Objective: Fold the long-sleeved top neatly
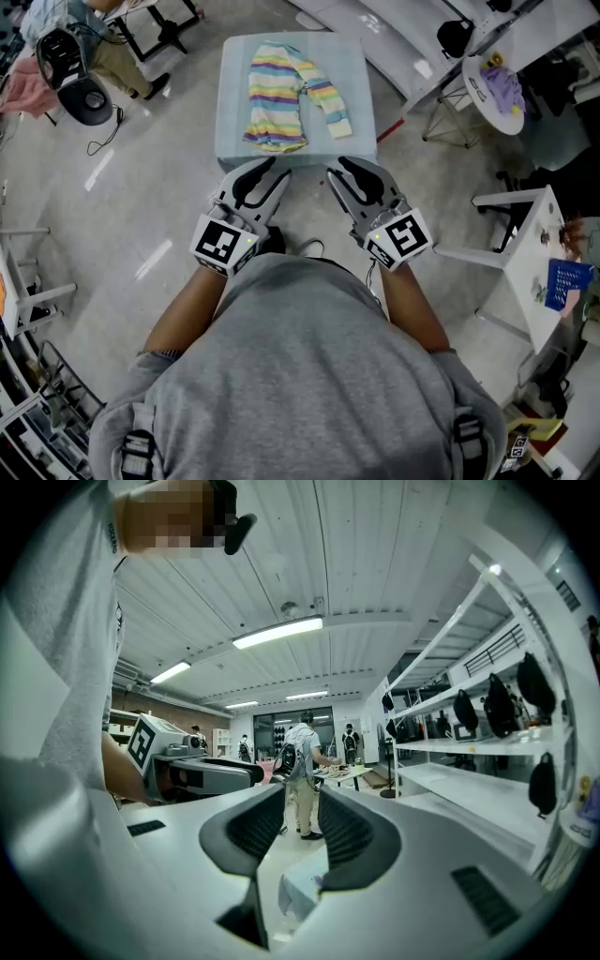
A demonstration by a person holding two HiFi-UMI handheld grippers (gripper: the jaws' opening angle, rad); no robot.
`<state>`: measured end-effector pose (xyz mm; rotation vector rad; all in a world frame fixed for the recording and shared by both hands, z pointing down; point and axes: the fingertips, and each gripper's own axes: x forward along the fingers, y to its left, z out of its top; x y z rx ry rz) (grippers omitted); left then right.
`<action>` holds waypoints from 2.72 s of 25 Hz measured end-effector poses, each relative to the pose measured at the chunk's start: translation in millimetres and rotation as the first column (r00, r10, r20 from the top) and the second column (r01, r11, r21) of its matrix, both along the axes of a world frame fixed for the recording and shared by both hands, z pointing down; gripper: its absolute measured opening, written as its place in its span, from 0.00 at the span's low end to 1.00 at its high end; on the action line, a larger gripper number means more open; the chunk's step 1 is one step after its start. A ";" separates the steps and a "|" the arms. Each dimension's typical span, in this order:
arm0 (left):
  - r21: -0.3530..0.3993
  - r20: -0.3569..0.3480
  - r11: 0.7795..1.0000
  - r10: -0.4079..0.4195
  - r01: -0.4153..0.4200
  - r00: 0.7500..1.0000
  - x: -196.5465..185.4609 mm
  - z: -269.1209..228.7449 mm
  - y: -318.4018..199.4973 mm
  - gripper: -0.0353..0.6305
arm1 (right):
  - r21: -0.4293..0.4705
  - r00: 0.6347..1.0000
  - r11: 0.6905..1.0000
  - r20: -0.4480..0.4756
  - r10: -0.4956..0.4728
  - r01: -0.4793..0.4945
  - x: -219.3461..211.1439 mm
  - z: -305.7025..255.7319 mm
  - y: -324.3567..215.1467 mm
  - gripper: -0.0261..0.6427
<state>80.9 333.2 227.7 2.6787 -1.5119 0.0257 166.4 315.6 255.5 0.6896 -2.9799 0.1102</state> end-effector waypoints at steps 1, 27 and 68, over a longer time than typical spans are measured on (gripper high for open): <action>-0.004 -0.002 1.000 0.001 -0.001 1.000 0.9 0.8 -0.7 0.29 | -0.002 1.000 1.000 -0.003 -0.001 0.001 0.7 0.6 -0.8 0.24; -0.069 -0.034 0.997 -0.038 0.035 0.999 -65.1 14.1 -117.0 0.44 | -0.075 0.998 0.997 -0.067 0.013 -0.018 -44.6 20.3 -104.2 0.45; -0.318 -0.061 0.948 -0.018 -0.002 0.998 -174.6 108.6 -425.7 0.40 | -0.139 0.968 0.968 -0.173 0.182 -0.207 -156.3 79.9 -392.8 0.45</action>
